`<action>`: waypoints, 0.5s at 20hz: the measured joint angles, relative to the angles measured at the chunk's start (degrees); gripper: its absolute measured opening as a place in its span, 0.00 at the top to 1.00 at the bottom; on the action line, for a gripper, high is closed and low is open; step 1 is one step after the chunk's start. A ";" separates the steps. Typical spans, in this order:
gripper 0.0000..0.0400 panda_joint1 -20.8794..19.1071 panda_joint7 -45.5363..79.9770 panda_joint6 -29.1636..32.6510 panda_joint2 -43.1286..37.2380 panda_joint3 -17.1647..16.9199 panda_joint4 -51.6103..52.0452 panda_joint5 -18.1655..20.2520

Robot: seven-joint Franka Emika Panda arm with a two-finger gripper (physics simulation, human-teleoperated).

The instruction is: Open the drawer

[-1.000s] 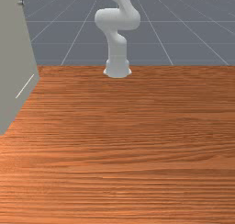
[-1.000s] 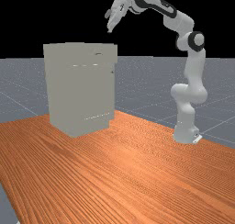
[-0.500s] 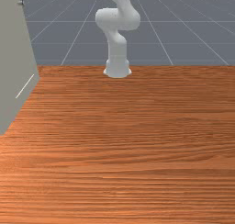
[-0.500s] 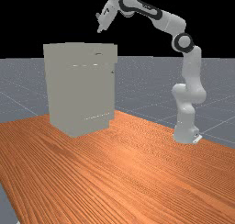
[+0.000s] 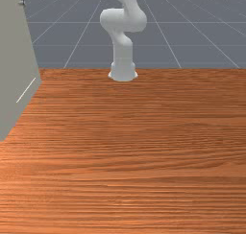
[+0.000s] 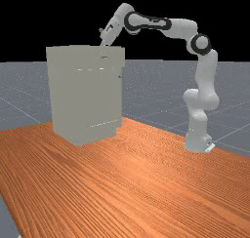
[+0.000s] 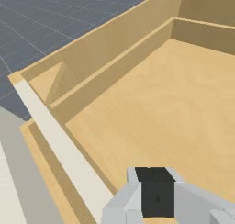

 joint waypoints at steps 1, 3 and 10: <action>0.99 -0.50 0.20 -0.03 -0.36 0.44 -0.32 -0.17; 1.00 -1.31 0.44 -0.05 -0.94 1.31 -0.45 -0.28; 1.00 -2.08 1.04 -4.88 -7.68 5.44 -2.15 0.03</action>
